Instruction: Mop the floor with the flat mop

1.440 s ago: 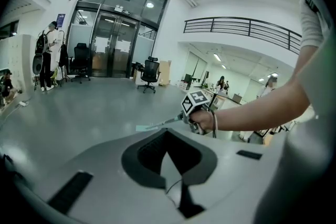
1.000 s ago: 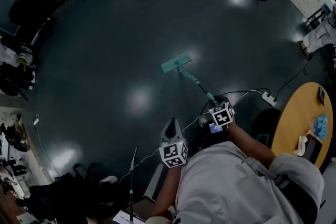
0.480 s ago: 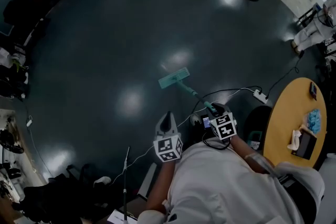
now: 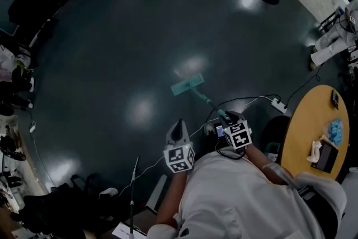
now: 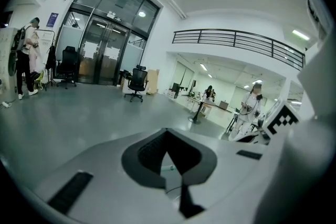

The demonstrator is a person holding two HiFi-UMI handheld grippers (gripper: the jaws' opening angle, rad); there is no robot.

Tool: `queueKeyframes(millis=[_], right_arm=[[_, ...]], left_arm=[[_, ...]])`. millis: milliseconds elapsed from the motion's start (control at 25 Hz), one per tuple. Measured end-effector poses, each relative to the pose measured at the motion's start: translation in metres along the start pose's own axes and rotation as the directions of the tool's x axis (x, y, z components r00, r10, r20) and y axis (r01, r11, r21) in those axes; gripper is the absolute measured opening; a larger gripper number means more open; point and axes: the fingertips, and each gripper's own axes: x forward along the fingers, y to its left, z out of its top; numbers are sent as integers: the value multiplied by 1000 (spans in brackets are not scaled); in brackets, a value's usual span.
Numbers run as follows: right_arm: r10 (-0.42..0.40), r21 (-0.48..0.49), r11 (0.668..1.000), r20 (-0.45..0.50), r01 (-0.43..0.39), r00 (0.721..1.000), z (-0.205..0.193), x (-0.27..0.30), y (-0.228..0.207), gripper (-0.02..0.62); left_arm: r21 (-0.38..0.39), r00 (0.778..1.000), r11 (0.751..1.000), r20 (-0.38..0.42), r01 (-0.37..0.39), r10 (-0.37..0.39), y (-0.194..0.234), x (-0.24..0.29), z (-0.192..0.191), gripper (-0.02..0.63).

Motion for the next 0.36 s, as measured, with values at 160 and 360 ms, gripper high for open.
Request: queueKeyframes(millis=[160, 360], right_arm=[[1, -7, 1000, -2, -1, 1000, 1, 0, 2, 114], [1, -12, 1000, -5, -1, 1000, 4, 0, 3, 114]], left_arm=[[3, 1000, 1000, 2, -2, 2, 1, -1, 1, 1], [7, 1000, 1000, 6, -3, 3, 2, -2, 5, 0]])
